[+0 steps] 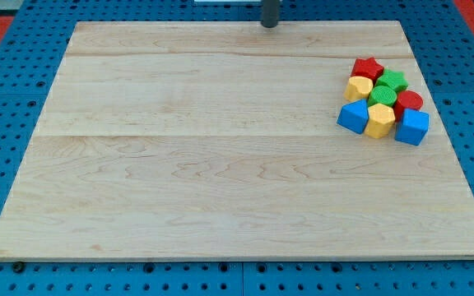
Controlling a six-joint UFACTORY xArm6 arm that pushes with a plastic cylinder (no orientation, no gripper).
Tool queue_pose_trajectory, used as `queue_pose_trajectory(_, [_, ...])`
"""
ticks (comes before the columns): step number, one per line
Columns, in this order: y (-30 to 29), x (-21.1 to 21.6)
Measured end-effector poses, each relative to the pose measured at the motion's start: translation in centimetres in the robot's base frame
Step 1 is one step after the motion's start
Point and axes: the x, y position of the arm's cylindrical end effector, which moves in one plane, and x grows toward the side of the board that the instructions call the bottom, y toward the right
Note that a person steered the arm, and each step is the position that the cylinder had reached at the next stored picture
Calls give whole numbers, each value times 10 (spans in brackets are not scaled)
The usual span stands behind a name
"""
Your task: Move your arm to the center right side of the board
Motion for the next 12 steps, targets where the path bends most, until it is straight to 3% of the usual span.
queue_pose_trajectory(2, [87, -1])
queue_pose_trajectory(4, [274, 21])
queue_pose_trajectory(5, [275, 26])
queue_pose_trajectory(7, [275, 76])
queue_pose_trajectory(8, [275, 168])
queue_pose_trajectory(12, [237, 200])
